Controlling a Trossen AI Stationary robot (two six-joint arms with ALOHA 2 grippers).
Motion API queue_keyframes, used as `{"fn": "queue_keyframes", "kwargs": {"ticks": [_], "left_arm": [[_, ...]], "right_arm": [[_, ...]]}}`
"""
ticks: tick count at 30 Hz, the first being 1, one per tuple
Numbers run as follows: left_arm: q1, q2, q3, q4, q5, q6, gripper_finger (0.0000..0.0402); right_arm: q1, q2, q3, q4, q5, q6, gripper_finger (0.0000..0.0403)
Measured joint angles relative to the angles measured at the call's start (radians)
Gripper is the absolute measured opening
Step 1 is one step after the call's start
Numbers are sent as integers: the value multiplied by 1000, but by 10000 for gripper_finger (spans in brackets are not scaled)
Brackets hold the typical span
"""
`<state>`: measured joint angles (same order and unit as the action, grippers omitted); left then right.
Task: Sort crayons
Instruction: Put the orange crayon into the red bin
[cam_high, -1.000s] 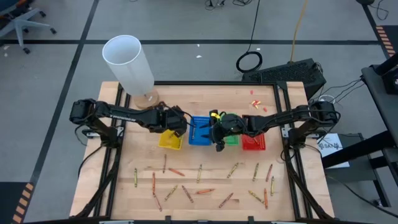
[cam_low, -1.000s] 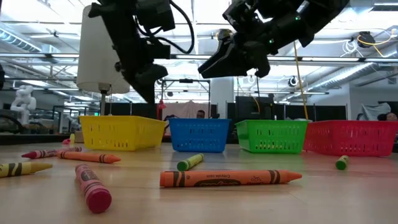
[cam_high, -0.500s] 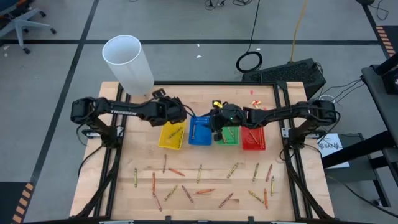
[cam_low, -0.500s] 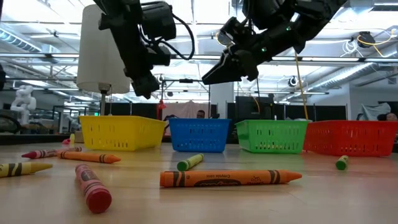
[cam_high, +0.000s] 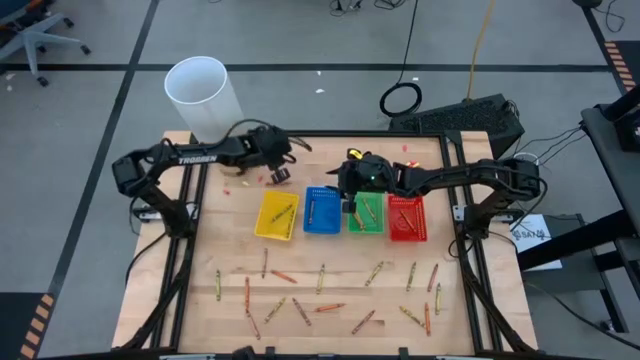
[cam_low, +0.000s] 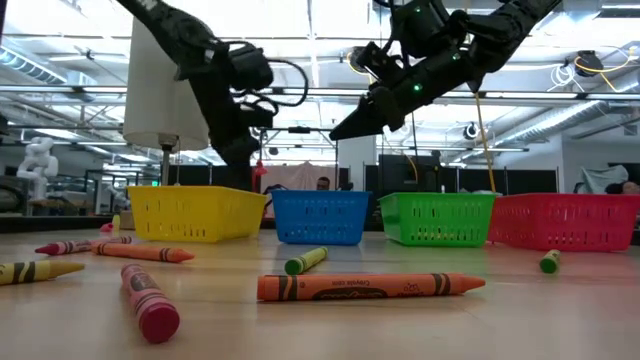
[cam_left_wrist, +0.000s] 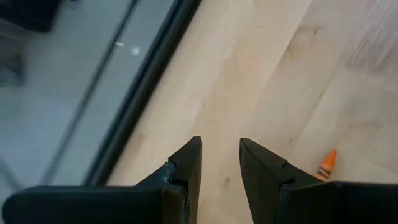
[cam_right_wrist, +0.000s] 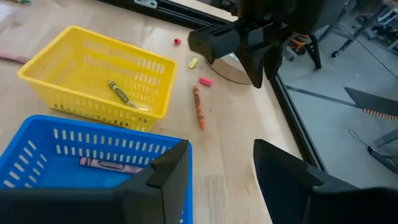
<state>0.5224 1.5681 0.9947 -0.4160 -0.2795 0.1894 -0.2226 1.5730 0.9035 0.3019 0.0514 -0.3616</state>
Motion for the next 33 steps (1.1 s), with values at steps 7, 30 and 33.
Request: {"fn": "queue_keyframes", "kwargs": {"ticks": [7, 30, 33], "left_arm": [[68, 0, -1, -9, 147, 30, 102], [12, 29, 2, 11, 339, 483, 102], [0, 66, 3, -11, 322, 495, 102]], "right_arm": [[-1, 0, 0, -3, -1, 7, 167], [41, 0, 0, -68, -106, 126, 167], [52, 0, 0, -68, -106, 136, 167]]}}
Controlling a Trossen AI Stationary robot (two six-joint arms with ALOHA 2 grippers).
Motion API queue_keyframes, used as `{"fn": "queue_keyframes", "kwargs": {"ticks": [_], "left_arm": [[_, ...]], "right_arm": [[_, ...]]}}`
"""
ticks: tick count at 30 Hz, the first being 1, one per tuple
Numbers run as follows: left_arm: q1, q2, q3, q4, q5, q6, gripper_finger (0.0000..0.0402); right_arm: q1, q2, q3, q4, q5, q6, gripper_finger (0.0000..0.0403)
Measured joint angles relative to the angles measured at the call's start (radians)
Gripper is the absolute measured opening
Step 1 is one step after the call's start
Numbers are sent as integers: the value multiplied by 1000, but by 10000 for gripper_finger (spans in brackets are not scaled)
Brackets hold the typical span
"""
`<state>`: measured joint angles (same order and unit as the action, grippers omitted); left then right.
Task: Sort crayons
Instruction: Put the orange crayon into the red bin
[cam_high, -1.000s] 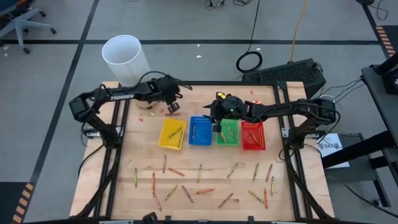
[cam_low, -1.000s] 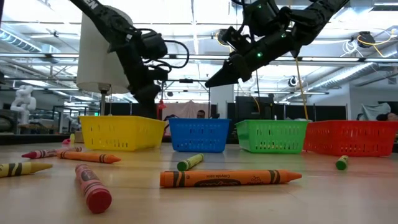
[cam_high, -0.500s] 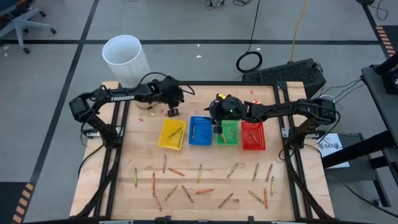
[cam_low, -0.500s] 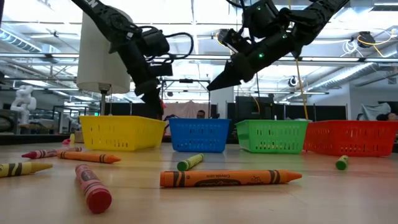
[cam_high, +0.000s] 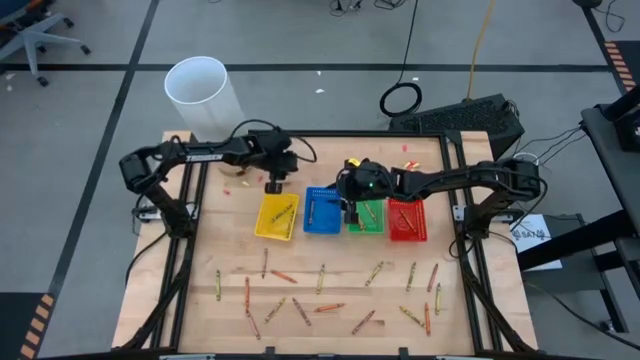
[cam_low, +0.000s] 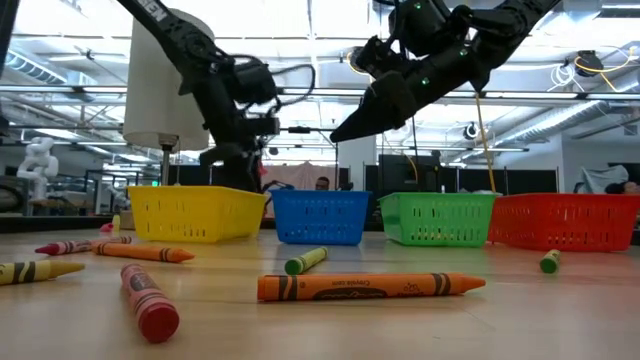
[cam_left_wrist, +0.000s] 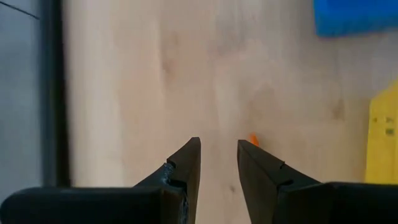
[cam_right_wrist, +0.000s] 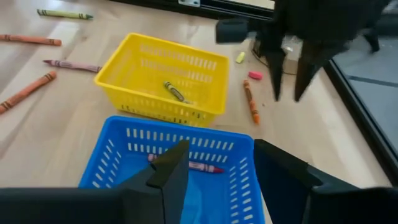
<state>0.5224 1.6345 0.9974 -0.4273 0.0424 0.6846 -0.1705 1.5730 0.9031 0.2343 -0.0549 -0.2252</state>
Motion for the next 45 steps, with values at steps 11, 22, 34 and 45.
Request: {"fn": "queue_keyframes", "kwargs": {"ticks": [11, 22, 34, 45], "left_arm": [[-8, 54, 1, -98, 10, 3, 102], [-6, 144, 2, -97, -12, -24, 102], [-6, 151, 3, -99, -13, -34, 17], [-6, 157, 25, -97, -16, -106, 10]], "right_arm": [[17, 0, 0, 31, 1, 18, 167], [16, 0, 0, 78, 1, -29, 167], [15, 0, 0, 79, 1, -40, 167], [18, 0, 0, 67, 1, -25, 167]]}}
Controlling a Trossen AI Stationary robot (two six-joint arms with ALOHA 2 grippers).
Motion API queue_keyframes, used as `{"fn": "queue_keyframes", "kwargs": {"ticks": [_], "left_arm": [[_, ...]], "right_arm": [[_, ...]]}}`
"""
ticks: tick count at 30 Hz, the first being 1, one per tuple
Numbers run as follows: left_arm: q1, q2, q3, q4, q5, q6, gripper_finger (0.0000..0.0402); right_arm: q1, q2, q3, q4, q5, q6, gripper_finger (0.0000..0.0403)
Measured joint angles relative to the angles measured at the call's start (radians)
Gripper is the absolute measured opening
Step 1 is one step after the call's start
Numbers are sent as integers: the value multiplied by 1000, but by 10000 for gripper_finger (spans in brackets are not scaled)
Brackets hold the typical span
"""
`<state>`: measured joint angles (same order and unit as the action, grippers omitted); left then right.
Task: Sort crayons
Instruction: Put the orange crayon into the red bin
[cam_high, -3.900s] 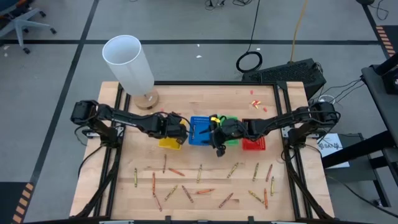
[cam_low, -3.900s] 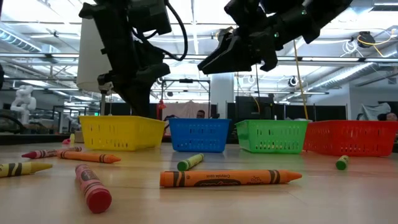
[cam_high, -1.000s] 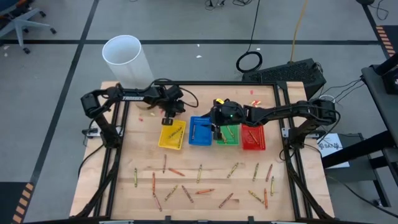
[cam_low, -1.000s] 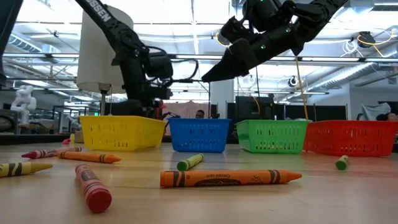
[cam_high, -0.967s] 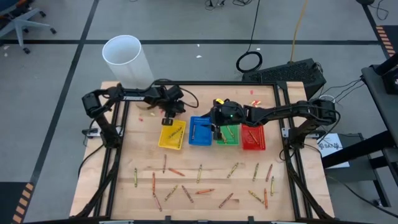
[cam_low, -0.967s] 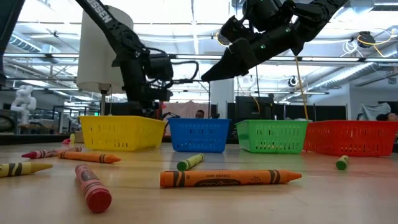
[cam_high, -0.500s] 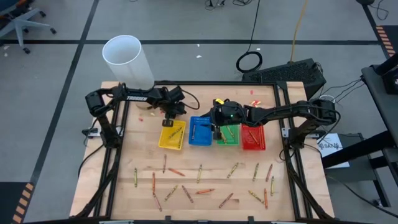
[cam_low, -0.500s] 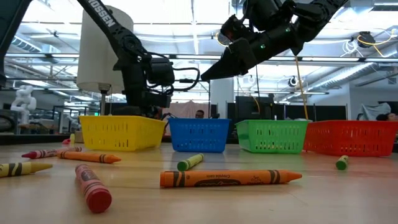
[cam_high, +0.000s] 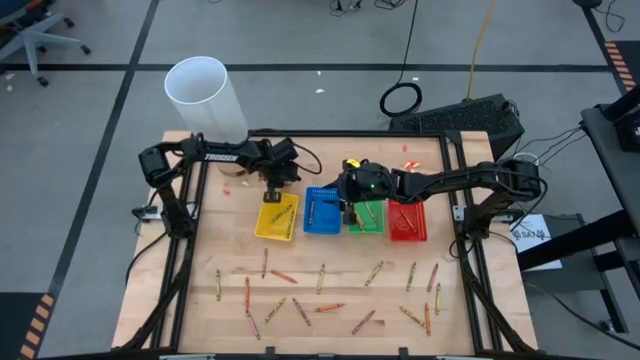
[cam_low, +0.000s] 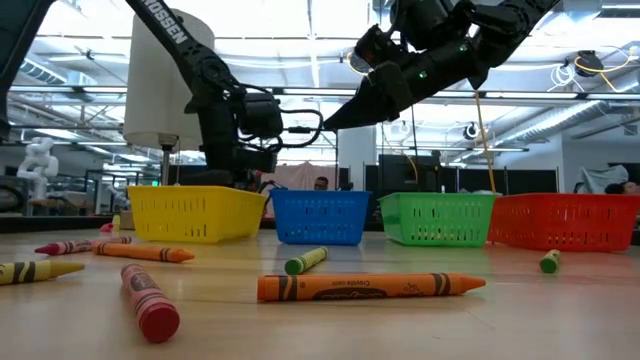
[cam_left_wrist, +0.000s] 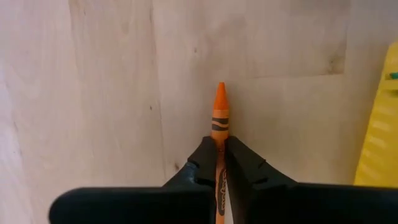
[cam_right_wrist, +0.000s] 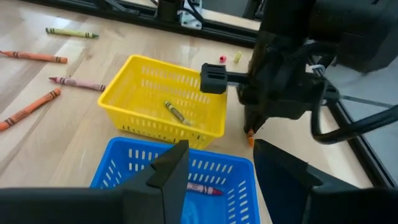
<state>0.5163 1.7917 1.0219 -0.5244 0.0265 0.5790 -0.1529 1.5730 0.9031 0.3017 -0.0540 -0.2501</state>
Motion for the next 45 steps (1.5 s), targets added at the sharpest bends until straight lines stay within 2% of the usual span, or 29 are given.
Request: {"fn": "queue_keyframes", "kwargs": {"ticks": [7, 13, 16, 23, 27, 30, 36, 45], "left_arm": [[0, 0, 53, -17, 11, -42, 10], [-3, -30, 108, -95, 21, -97, 10], [-12, -76, 116, -93, 36, -126, 10], [-34, -223, 116, -80, 71, -241, 10], [-59, -294, 116, -47, 168, -306, 10], [-102, -333, 116, 1, 177, -313, 10], [-218, -367, 117, 109, 187, -361, 10], [-384, -369, 108, 148, 155, -470, 10]], "right_arm": [[3, 0, 0, -23, 1, 9, 167], [20, 0, 0, -40, 5, 33, 167], [29, 0, 0, -64, 13, 65, 167], [85, 10, -24, -68, 130, 173, 167], [104, 47, -80, 72, 137, 207, 167], [115, 100, -122, 242, 137, 236, 167], [132, 203, -132, 443, 143, 276, 167], [185, 216, -131, 512, 267, 283, 167]]}}
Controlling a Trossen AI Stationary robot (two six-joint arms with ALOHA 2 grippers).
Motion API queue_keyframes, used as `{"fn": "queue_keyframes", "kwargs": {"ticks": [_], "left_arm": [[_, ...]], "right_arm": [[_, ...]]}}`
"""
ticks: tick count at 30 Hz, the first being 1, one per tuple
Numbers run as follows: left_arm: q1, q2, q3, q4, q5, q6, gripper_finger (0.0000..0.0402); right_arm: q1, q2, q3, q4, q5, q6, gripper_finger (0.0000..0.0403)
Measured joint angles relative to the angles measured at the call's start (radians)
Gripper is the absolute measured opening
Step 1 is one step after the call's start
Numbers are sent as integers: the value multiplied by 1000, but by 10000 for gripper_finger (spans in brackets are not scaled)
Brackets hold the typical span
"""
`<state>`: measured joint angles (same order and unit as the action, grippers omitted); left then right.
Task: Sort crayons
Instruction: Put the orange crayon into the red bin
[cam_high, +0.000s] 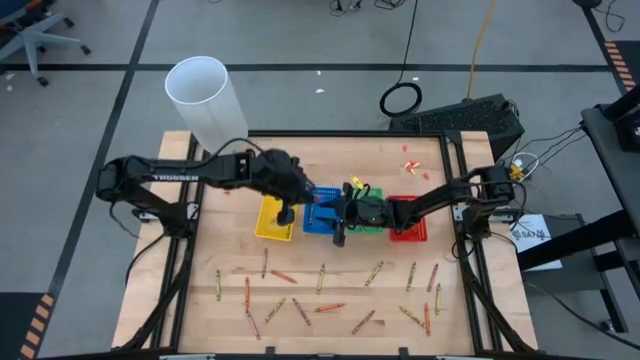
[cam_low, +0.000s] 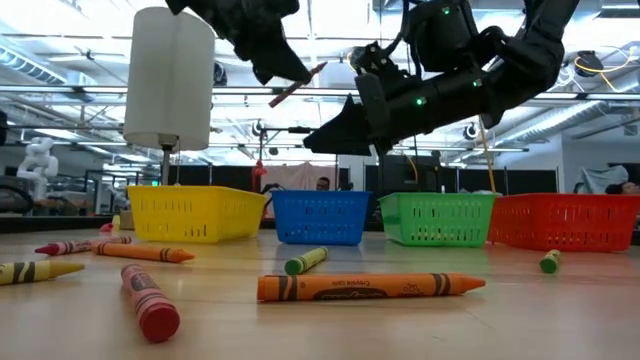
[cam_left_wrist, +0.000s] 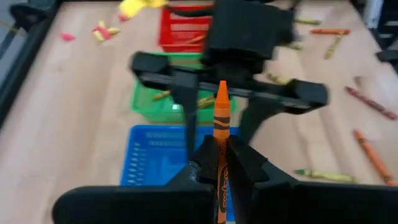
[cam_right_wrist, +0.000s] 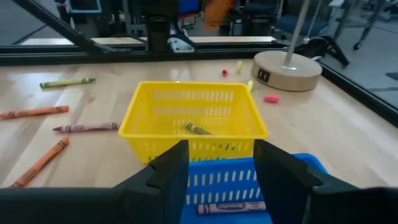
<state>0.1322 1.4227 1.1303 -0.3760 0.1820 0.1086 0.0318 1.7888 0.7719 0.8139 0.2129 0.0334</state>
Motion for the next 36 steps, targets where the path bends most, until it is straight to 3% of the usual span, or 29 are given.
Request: {"fn": "queue_keyframes", "kwargs": {"ticks": [11, 19, 29, 36], "left_arm": [[-137, 0, -85, 256, -8, -44, 10], [-197, 0, -96, 413, -15, -16, 10], [-222, -20, -97, 430, -71, 28, 10], [-223, -32, -97, 422, -81, 12, 10]], "right_arm": [[90, -13, 0, 55, 0, 74, 167], [144, -13, 0, 254, 3, 62, 167], [177, -13, 0, 395, 4, -6, 165], [187, -14, 0, 410, 31, -62, 102]]}}
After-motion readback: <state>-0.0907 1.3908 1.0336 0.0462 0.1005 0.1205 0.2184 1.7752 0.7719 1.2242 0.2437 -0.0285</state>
